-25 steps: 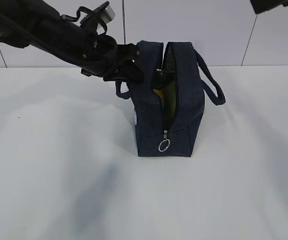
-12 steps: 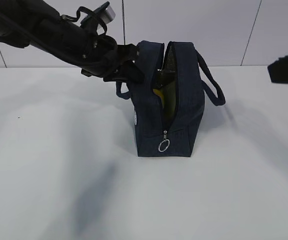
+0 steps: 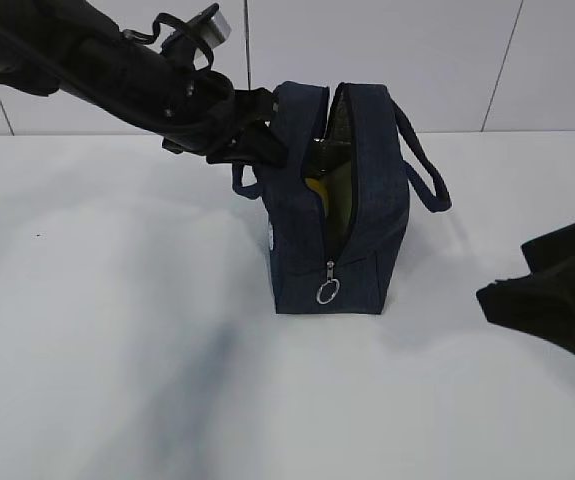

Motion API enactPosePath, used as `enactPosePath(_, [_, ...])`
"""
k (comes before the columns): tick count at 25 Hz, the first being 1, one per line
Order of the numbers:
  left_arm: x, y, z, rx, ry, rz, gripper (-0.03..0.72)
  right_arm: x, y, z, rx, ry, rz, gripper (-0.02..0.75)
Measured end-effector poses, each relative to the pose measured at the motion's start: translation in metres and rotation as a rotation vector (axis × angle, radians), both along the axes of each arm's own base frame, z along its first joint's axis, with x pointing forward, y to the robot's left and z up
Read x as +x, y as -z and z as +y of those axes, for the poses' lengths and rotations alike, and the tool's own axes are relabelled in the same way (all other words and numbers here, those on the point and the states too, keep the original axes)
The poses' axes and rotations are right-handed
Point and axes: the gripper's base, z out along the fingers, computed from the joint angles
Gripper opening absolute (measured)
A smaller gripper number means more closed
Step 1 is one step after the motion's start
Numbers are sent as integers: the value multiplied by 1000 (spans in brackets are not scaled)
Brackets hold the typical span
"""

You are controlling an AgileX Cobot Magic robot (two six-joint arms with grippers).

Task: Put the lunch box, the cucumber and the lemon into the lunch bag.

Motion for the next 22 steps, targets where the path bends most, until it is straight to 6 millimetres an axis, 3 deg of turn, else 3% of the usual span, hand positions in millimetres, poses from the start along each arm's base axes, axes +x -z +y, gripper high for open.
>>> enactPosePath(11, [0,0,0,0,0,0,2,-11,38,15,140,-215,-155,488])
enactPosePath(17, [0,0,0,0,0,0,2,10,57,22,152,-218,-247,488])
enactPosePath(22, [0,0,0,0,0,0,2,25,79,27,146,-197,-175,488])
